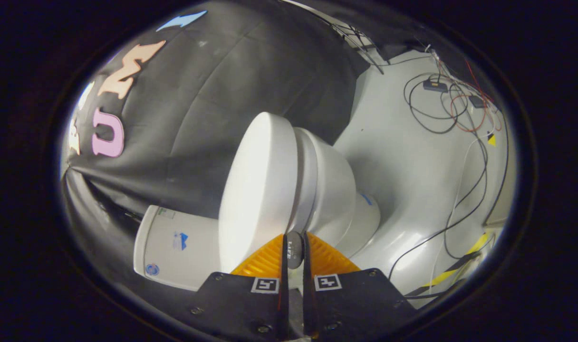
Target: Open the toilet lid.
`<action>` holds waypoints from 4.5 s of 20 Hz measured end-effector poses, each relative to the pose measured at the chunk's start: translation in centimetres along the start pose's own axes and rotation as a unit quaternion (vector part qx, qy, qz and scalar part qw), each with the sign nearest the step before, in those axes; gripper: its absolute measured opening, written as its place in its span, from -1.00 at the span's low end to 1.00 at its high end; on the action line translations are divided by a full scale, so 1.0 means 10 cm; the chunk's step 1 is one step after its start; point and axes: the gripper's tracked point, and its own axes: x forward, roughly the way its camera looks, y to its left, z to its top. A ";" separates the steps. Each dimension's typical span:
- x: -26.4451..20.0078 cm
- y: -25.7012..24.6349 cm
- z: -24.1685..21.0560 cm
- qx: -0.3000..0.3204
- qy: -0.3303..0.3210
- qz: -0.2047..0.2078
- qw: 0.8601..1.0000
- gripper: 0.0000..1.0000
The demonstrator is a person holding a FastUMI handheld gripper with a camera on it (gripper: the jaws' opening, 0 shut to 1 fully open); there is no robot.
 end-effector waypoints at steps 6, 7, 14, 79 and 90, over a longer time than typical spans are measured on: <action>-0.01 -0.09 0.02 -0.020 -0.008 -0.021 1.000 -0.97; -0.02 -0.08 0.03 -0.025 -0.009 -0.021 0.999 -0.97; -0.15 0.14 0.12 -0.045 -0.031 -0.001 0.999 -0.97; -0.92 3.16 -0.93 -0.431 -0.134 0.061 0.890 -0.96; -0.90 3.37 -1.16 -0.462 -0.149 0.064 0.872 -0.96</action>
